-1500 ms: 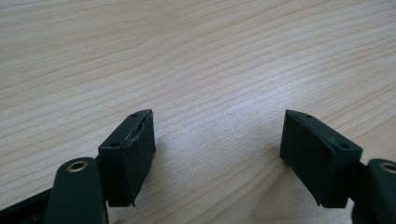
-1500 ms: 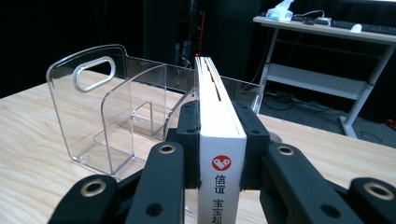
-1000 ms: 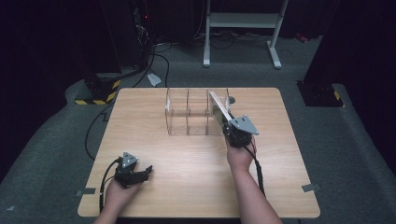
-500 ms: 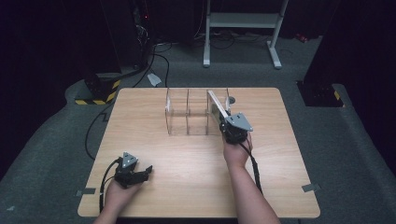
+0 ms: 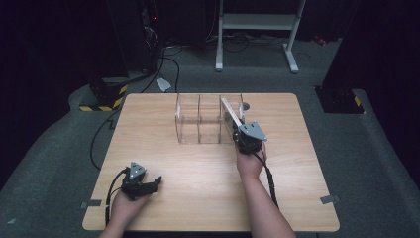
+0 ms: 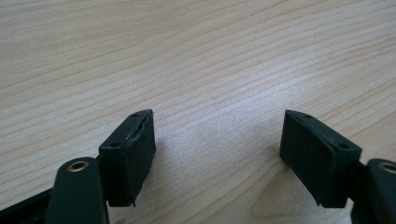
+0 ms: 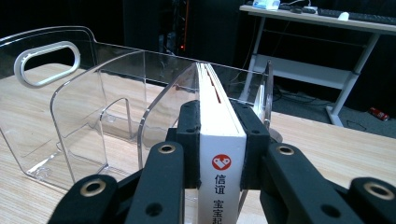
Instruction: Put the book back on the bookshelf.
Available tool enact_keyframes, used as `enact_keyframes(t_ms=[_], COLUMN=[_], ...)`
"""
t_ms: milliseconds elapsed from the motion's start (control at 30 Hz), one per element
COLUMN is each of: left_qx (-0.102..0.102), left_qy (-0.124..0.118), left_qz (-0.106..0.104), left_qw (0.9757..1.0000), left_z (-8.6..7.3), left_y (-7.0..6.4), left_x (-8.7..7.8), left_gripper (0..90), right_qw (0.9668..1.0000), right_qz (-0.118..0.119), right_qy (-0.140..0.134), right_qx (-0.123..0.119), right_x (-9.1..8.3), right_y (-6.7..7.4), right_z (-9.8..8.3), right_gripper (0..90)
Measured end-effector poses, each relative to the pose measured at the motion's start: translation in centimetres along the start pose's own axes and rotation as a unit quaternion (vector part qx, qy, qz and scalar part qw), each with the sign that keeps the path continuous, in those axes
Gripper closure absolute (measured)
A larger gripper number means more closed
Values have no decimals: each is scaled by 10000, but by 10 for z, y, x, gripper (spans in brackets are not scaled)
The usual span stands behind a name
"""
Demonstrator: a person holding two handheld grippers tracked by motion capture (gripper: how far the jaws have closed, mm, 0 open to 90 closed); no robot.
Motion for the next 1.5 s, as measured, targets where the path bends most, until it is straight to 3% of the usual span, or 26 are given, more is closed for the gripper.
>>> enact_keyframes(t_ms=[833,1067,1400,1500], left_qx=[-2,1,-4,-7], left_qy=[-8,-7,-5,-7], left_qz=[16,18,21,22], left_qw=[10000,10000,10000,10000], left_z=[0,0,0,0], left_y=[0,0,0,0], left_x=[-1,-1,-1,-1], left_gripper=[268,269,268,268], right_qw=[9992,9986,9954,9944], right_qz=[0,24,239,244], right_qy=[359,417,700,841], right_qx=[179,331,602,587], right_x=[-15,-18,-15,-12], right_y=[1,-3,-7,-8], right_z=[-28,-32,-32,-32], right_gripper=[741,735,675,726])
Point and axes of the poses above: each handheld gripper's, and its own axes: x roughly forward along the jaws, z roughly out of its top, y roughly to its left, the point moved 7 cm from there along x, roughly forward along the jaws, and after that the axes turned 15 degrees about z, right-handed, at the moved point
